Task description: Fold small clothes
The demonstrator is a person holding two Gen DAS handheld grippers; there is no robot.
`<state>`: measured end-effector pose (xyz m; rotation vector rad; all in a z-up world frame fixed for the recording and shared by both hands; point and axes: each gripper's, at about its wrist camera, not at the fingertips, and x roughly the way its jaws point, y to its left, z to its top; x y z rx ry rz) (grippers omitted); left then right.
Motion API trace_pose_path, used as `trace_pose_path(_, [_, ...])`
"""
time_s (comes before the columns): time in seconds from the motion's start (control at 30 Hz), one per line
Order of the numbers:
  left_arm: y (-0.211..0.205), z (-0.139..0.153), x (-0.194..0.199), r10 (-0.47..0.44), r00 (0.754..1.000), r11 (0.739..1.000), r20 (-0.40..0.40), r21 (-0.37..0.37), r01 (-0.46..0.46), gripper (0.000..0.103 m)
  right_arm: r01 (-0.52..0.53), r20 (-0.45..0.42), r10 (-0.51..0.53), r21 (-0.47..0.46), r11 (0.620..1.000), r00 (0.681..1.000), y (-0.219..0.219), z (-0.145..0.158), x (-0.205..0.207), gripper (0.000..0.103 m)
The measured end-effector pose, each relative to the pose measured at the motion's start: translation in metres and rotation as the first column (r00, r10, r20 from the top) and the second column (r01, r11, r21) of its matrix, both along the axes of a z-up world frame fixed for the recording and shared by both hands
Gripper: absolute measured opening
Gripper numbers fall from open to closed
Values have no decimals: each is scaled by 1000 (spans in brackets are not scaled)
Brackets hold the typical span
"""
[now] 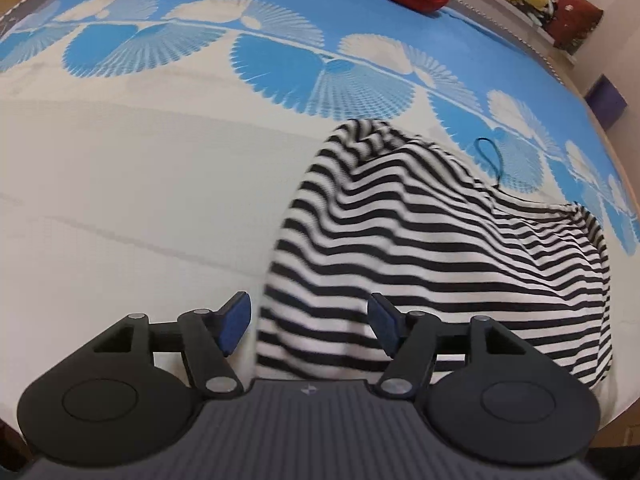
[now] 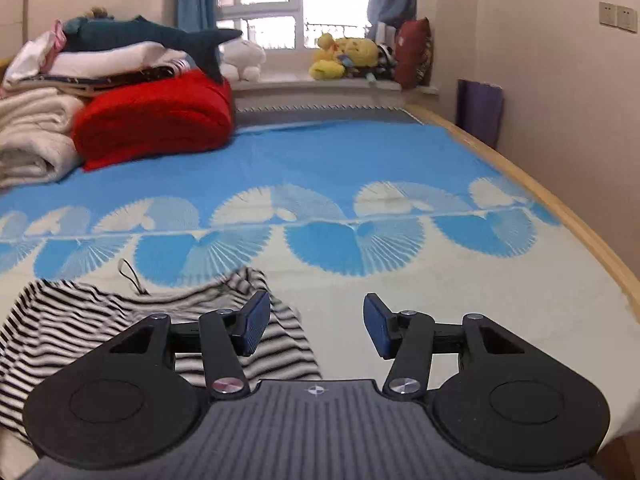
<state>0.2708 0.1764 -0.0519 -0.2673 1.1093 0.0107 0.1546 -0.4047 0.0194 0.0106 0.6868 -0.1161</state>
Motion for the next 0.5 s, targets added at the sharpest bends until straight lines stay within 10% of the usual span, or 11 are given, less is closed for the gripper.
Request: trace_pose_path(0.5, [27, -36, 23, 168, 966, 964, -196, -172, -202, 81, 9, -44, -8, 41, 999, 999, -20, -2, -8, 63])
